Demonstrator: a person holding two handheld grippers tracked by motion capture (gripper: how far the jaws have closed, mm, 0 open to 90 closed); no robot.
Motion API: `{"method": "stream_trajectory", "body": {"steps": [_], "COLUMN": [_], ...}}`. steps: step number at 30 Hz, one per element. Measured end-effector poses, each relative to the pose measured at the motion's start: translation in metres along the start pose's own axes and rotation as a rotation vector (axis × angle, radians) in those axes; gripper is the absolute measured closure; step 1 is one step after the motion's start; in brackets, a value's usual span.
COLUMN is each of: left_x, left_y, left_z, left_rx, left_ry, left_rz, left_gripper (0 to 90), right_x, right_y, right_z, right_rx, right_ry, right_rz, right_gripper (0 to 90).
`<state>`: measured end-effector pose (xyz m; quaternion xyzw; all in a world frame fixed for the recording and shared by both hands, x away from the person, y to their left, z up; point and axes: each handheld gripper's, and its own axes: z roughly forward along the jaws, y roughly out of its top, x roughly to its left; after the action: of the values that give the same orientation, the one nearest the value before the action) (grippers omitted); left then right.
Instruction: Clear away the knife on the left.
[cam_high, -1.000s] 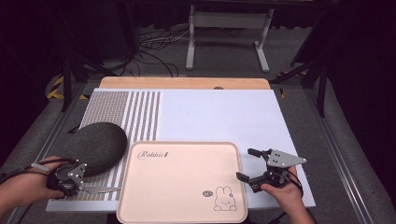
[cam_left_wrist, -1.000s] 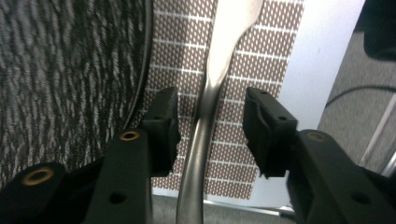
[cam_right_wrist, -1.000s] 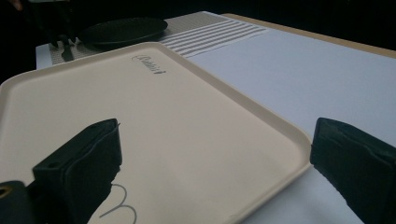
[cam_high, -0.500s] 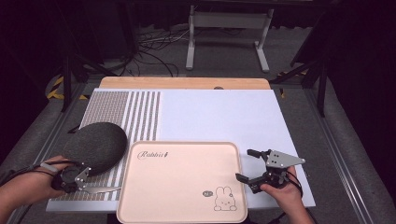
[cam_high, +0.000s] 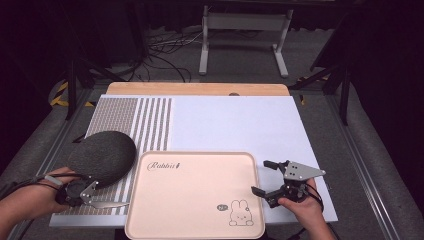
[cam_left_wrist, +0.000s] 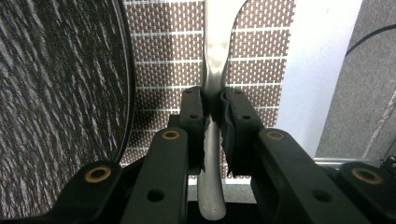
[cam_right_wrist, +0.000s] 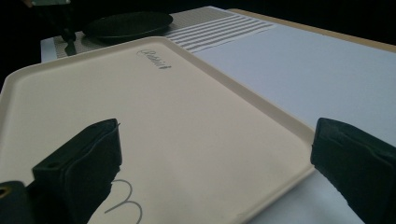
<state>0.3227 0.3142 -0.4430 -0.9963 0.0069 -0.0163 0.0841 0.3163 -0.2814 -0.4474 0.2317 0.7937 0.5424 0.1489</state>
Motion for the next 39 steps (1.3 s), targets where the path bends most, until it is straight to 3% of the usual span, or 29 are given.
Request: {"method": "stream_trajectory", "body": {"steps": [16,17,24,28,29,31,32,36,37,38,39], "left_x": [0.001,0.001,-0.002,-0.002,-0.002,-0.001,-0.001,-0.001,0.001,0.001,0.001], "left_y": [-0.005,-0.006,-0.012,-0.012,-0.011,-0.009,-0.009,-0.007,-0.006,-0.004,-0.004], "left_z": [-0.001,-0.004,-0.020,-0.029,-0.033,-0.038,-0.038,-0.049,-0.052,-0.055,-0.055], "left_rx": [-0.025,-0.003,-0.043,-0.062,-0.055,-0.068,-0.068,-0.114,-0.127,-0.137,-0.137], "left_ry": [-0.001,-0.003,0.023,0.014,-0.006,-0.024,-0.024,-0.031,-0.044,-0.063,-0.063], "left_rz": [-0.032,-0.035,-0.059,-0.086,-0.136,-0.179,-0.179,-0.242,-0.245,-0.284,-0.284], "left_gripper": [80.2,80.2,80.2,80.2,80.2,80.2,80.2,80.2,80.2,80.1,80.1], "right_x": [0.000,0.000,0.001,0.001,0.001,0.000,0.000,0.000,0.000,0.000,0.000], "right_y": [0.000,0.000,0.001,0.001,0.002,0.002,0.002,0.002,0.002,0.002,0.002], "right_z": [-0.002,-0.002,-0.003,-0.004,-0.004,-0.005,-0.006,-0.006,-0.006,-0.006,-0.006], "right_rx": [-0.002,-0.005,-0.010,-0.011,-0.013,-0.016,-0.015,-0.018,-0.018,-0.018,-0.018], "right_ry": [0.002,0.001,0.006,0.006,0.005,0.002,0.000,0.000,0.000,0.001,0.001], "right_rz": [0.005,0.007,0.004,0.003,0.006,0.010,0.010,0.010,0.010,0.009,0.009], "right_gripper": [2.6,2.7,2.6,2.6,2.7,2.6,2.6,2.6,2.6,2.6,2.6]}}
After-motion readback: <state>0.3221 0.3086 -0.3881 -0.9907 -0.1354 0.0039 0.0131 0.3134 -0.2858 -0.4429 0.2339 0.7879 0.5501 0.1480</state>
